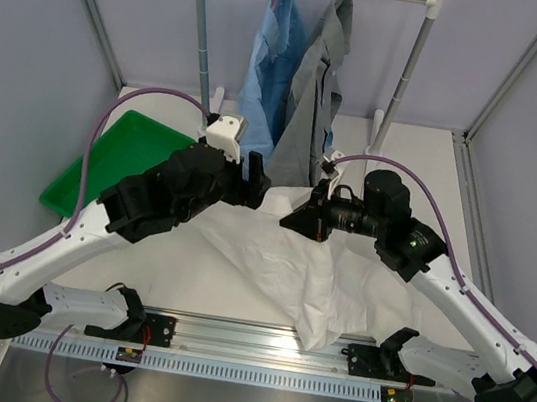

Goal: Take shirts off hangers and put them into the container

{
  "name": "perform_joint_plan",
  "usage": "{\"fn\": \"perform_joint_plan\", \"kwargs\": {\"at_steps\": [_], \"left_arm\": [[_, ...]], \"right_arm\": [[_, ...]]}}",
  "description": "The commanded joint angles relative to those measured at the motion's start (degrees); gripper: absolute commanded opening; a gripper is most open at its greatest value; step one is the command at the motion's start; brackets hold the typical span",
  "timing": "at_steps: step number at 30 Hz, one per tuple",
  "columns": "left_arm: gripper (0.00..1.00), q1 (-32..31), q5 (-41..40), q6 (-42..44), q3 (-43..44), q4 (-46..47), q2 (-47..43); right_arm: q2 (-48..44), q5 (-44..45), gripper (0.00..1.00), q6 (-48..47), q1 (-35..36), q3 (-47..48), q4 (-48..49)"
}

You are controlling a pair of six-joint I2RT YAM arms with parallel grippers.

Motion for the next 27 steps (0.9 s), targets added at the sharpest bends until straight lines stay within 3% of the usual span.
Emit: {"fn": "perform_joint_plan", "kwargs": {"at_steps": [1,6,17,21,22,24,27], "left_arm": [[0.72,-0.2,-4.9,1.0,1.4,3.7,0.4],[0.57,-0.2,-6.6,1.6,1.3,5.2,1.3],[0.37,-0.2,-8.9,1.7,-0.8,8.0,1.7],[0.20,-0.2,-9.5,2.4,-2.1,9.8,1.2],[0.09,-0.2,-9.6,2.8,-2.4,11.0,0.9],[0.00,-0.2,-10.1,4.1,-4.0,13.6,-0.1],[0.00,-0.2,-9.8,7.0,-6.3,16.8,-2.2]], "right_arm": [[-0.3,-0.8,0.00,0.0,1.4,0.2,5.2],[-0.7,-0.7,0.00,0.0,1.7,-0.3,5.5],[-1.7,-0.5,0.00,0.0,2.6,-0.4,5.8],[-1.9,-0.1,0.00,-0.2,2.8,-0.8,5.7],[-2.1,-0.1,0.00,-0.1,2.8,-1.0,5.8],[-2.3,0.0,0.00,0.0,3.0,-1.4,5.8],[-2.6,0.1,0.00,0.0,3.2,-1.7,5.8]]}}
